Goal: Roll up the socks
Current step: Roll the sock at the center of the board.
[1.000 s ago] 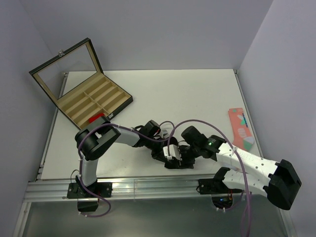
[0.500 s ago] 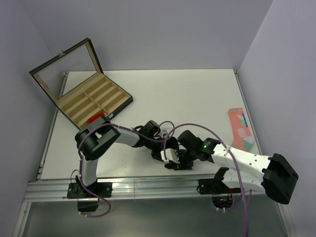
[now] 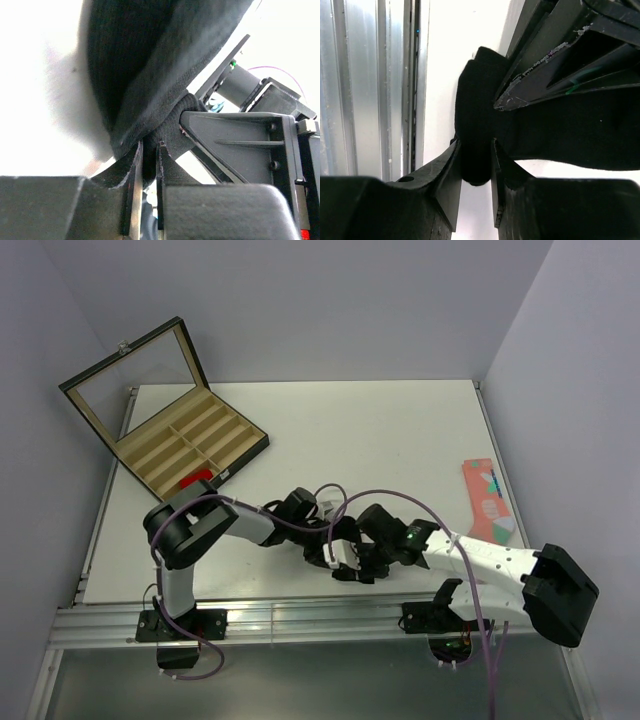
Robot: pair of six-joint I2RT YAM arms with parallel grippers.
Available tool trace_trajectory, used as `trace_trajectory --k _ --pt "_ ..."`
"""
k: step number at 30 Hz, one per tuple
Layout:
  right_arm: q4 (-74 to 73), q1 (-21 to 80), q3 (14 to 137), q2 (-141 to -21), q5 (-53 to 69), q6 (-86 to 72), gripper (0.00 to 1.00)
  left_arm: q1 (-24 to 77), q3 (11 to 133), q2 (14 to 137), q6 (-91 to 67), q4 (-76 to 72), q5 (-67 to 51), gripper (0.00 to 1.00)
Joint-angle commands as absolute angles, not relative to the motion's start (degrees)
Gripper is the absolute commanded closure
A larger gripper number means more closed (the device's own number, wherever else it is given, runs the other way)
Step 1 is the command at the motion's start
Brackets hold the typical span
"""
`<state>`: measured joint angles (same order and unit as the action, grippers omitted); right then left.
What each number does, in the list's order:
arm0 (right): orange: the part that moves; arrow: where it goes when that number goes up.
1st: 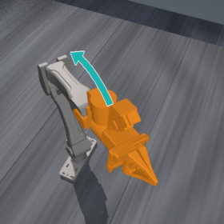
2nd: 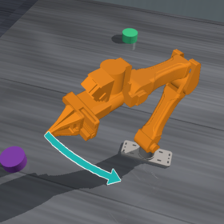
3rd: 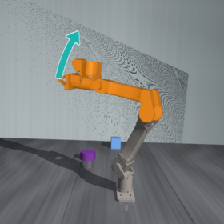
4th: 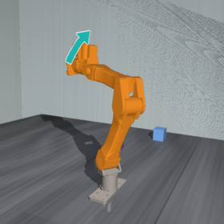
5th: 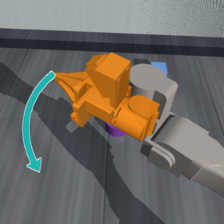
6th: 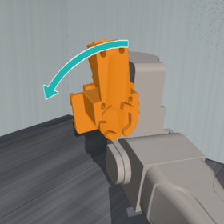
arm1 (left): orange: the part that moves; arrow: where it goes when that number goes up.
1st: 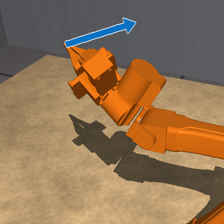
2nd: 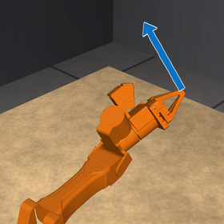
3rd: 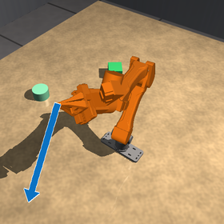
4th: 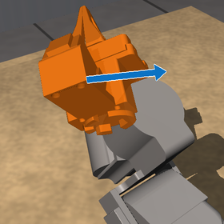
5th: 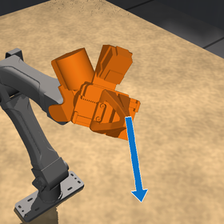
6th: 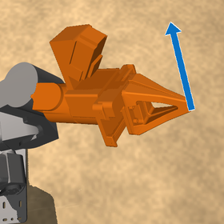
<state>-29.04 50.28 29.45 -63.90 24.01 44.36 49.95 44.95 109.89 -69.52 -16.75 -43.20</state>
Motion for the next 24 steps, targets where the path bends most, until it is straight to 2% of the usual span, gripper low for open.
trace_trajectory --k 1,14,24 --pt "-28.9 50.7 28.7 -66.0 23.1 43.8 0.70 49.1 43.5 107.3 -69.8 -19.3 -34.4 0.83" --pt "-30.1 49.0 31.6 -70.7 23.6 43.5 0.74 46.1 39.6 100.1 -65.0 -25.0 -29.4 0.74" --pt "-37.6 41.8 39.4 -79.3 30.0 46.7 0.75 45.8 34.8 95.0 -58.4 -25.9 -22.8 0.73"
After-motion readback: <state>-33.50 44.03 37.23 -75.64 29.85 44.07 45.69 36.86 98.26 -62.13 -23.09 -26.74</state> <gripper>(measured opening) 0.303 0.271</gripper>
